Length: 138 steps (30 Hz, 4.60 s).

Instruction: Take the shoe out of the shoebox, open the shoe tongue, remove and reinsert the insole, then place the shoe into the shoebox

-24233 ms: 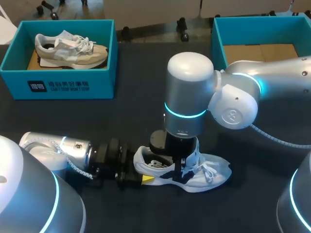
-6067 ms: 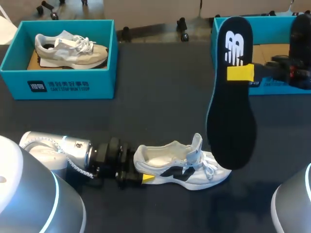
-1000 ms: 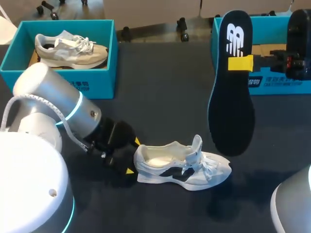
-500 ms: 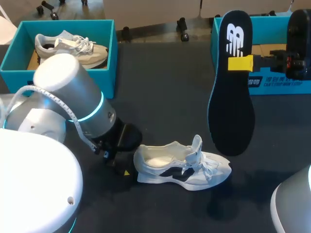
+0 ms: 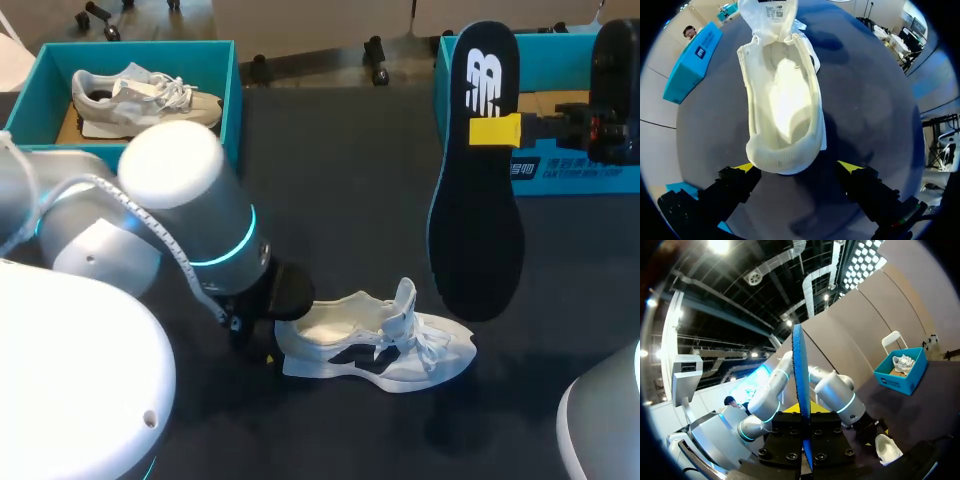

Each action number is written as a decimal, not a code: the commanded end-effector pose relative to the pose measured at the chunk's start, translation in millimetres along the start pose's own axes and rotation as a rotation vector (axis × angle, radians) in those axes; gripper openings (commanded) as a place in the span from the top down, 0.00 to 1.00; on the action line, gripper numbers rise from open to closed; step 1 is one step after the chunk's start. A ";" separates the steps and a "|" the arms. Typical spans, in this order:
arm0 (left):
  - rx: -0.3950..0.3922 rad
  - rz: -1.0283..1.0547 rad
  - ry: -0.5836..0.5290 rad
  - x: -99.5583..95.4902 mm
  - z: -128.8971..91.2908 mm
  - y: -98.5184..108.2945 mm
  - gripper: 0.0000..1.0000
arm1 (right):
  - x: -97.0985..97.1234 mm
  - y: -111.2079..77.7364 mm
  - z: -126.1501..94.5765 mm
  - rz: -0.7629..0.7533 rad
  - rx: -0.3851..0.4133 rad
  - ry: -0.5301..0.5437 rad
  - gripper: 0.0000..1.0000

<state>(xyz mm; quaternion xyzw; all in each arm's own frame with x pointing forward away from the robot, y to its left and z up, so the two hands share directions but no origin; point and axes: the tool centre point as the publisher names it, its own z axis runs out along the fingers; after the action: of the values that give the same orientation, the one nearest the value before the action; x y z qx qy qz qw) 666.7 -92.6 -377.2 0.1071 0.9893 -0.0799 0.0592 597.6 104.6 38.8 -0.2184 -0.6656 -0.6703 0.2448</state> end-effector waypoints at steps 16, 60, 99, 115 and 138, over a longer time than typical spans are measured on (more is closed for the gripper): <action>0.035 -0.027 -0.014 -35.6 -61.5 -35.8 0.00 | -2.0 1.5 1.7 0.000 0.003 0.002 1.00; 0.005 -0.035 0.035 -60.8 23.4 -109.2 0.40 | -2.0 1.5 1.7 0.000 0.003 0.002 1.00; 0.102 0.261 0.056 -48.7 -30.6 -101.8 1.00 | -2.0 1.5 1.7 0.000 0.003 0.002 1.00; 0.168 0.916 -0.079 -31.1 -62.7 -92.4 1.00 | -2.0 1.5 1.7 0.000 0.003 0.002 1.00; 0.128 1.311 0.081 -12.7 -64.7 -105.9 1.00 | -2.0 1.5 1.7 0.000 0.003 0.002 1.00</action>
<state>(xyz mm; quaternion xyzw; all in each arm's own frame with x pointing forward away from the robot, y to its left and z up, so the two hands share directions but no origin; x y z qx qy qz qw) 648.3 -179.0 -301.3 0.6744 0.7276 -0.1058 0.0673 597.6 104.6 38.8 -0.2185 -0.6657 -0.6702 0.2448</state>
